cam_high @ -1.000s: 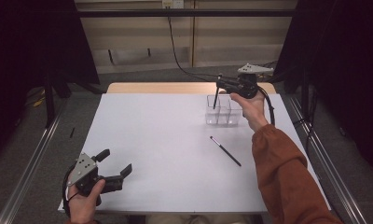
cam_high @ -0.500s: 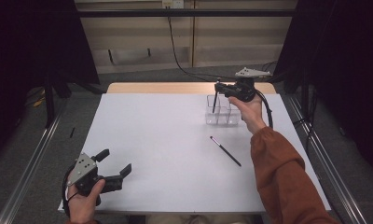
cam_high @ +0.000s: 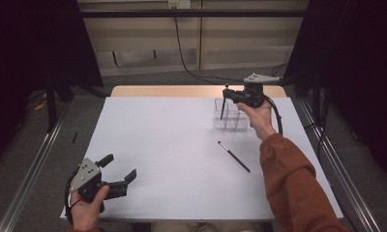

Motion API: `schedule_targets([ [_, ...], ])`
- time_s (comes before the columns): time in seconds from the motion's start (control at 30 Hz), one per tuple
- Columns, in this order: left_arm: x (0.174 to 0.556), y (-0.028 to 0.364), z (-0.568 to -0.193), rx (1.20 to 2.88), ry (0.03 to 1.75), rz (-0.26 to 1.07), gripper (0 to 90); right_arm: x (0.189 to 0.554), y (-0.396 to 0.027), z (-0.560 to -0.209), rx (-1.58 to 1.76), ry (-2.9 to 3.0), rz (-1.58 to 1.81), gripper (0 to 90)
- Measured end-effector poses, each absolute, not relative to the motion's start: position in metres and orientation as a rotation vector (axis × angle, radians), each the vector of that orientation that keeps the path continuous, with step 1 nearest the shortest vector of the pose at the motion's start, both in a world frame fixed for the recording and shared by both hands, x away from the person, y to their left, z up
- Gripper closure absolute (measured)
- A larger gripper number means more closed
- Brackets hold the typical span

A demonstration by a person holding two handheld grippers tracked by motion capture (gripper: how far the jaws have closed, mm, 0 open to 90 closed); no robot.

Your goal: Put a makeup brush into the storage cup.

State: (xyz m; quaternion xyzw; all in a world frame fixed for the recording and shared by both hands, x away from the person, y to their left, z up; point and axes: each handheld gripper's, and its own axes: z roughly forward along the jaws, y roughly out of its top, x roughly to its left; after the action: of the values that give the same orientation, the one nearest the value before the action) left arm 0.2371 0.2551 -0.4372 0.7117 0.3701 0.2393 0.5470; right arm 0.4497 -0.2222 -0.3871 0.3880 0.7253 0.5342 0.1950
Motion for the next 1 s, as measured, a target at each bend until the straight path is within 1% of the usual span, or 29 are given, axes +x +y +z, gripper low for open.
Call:
schedule_targets([
  [0.2,0.2369,0.2554,-0.4373,1.688,0.879,0.569,3.7,0.4502,-0.2224,-0.3915,1.105,2.028,1.517,83.4],
  [0.33,0.237,0.2551,-0.4374,1.691,0.877,0.567,3.7,0.4494,-0.224,-0.3937,1.111,2.022,1.52,76.2],
  [0.4,0.237,0.2549,-0.4375,1.688,0.88,0.567,3.7,0.4487,-0.225,-0.3946,1.118,2.016,1.519,68.5],
  [0.47,0.237,0.2551,-0.4375,1.689,0.879,0.567,3.7,0.4481,-0.2257,-0.3956,1.131,2.004,1.509,56.4],
  [0.53,0.237,0.2548,-0.4375,1.688,0.878,0.567,3.7,0.4479,-0.2264,-0.396,1.14,1.997,1.498,48.8],
  [0.57,0.2369,0.2547,-0.4375,1.688,0.878,0.566,3.7,0.4477,-0.2265,-0.3961,1.144,1.989,1.498,42.0],
  [0.63,0.237,0.2548,-0.4375,1.689,0.875,0.567,3.7,0.4476,-0.2264,-0.3958,1.158,1.972,1.483,31.9],
  [0.7,0.2369,0.255,-0.4375,1.691,0.876,0.567,3.7,0.4472,-0.2266,-0.3952,1.156,1.969,1.492,29.1],
  [0.73,0.2369,0.2551,-0.4375,1.691,0.876,0.567,3.7,0.447,-0.2263,-0.395,1.15,1.971,1.488,26.5],
  [0.77,0.2369,0.255,-0.4375,1.691,0.876,0.567,3.7,0.4466,-0.2256,-0.3948,1.15,1.968,1.483,21.9],
  [0.83,0.2368,0.255,-0.4374,1.691,0.875,0.567,3.7,0.446,-0.2252,-0.3945,1.15,1.963,1.486,18.3],
  [0.87,0.2369,0.2551,-0.4375,1.689,0.877,0.566,3.7,0.4457,-0.2251,-0.3945,1.151,1.959,1.487,14.4],
  [1.0,0.237,0.2562,-0.4375,1.685,0.881,0.566,3.8,0.4435,-0.2265,-0.3946,1.139,1.948,1.503,8.4],
])
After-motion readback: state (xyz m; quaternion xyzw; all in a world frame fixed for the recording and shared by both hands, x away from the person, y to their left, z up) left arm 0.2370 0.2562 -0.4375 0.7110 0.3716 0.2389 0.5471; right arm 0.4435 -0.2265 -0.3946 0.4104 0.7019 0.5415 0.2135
